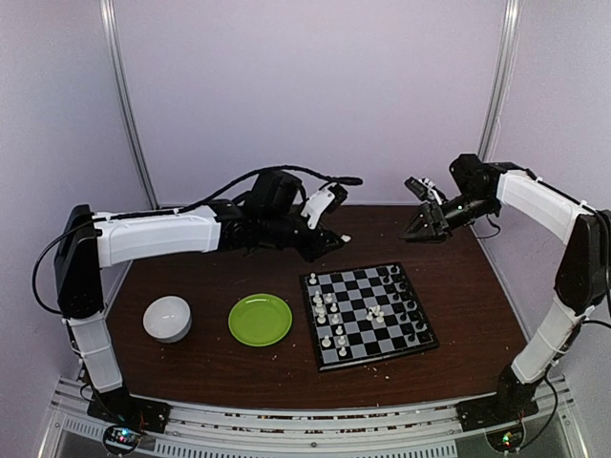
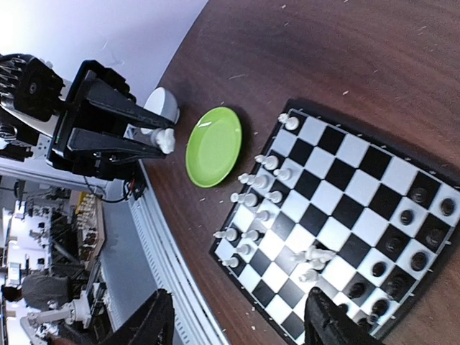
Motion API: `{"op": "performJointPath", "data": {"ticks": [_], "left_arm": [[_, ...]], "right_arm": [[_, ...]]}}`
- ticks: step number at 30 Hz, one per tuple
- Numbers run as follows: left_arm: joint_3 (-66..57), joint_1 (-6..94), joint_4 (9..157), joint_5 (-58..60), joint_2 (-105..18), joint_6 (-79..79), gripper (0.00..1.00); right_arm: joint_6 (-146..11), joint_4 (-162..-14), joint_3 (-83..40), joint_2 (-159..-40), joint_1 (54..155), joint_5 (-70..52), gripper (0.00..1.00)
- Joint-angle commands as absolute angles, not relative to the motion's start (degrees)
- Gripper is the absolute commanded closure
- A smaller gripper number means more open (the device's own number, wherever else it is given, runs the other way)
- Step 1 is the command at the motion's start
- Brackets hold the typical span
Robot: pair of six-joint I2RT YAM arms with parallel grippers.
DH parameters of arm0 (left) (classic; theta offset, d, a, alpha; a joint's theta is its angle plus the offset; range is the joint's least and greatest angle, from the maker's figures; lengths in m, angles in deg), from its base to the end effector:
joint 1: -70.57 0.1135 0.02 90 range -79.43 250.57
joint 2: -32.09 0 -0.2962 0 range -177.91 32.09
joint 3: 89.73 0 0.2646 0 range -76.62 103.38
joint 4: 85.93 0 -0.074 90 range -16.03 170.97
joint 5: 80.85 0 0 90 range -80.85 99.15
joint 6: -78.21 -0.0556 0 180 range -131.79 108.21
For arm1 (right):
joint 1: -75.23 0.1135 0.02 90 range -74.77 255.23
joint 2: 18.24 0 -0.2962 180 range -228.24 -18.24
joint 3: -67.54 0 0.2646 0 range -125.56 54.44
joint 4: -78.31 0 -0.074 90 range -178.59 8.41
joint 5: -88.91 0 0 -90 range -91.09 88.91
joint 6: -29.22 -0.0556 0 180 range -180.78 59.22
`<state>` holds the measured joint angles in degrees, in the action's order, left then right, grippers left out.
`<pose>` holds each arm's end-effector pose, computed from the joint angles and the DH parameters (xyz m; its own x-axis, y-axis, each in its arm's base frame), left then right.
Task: Set up the chess pieces on the board
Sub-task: Pass from the left arm to the right
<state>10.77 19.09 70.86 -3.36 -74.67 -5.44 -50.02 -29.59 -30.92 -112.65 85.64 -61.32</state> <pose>0.2896 -0.3831 0.3052 -0.4020 0.3316 -0.8535 0.8420 0.5002 -0.2022 0.3303 0.1098 0.3333 -0.8199 -0.2449 -0.5175 -0.5720 0.3909 0.7212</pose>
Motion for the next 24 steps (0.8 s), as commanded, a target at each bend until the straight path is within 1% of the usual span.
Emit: {"op": "performJointPath", "data": {"ticks": [1, 4, 8, 19, 24], "left_arm": [[9.3, 16.9, 74.9, 0.3, -72.6, -4.3, 0.85], [9.2, 15.7, 75.3, 1.4, -71.9, -4.3, 0.85], [9.3, 14.5, 75.9, 2.8, -71.8, -4.9, 0.85], [9.2, 13.6, 78.0, 2.9, -71.6, -4.6, 0.85], [9.1, 13.6, 78.9, 2.7, -71.8, -4.5, 0.85]], "right_arm": [[-54.2, -28.1, -32.9, -114.1, 89.5, -68.8, 0.40], [-53.3, -25.9, -37.1, -116.8, 91.4, -69.8, 0.43], [-54.3, -24.1, -40.3, -120.1, 93.3, -70.6, 0.44], [-59.0, -28.8, -38.7, -123.5, 95.7, -74.8, 0.50], [-62.3, -32.3, -37.0, -124.0, 96.0, -79.3, 0.53]]}}
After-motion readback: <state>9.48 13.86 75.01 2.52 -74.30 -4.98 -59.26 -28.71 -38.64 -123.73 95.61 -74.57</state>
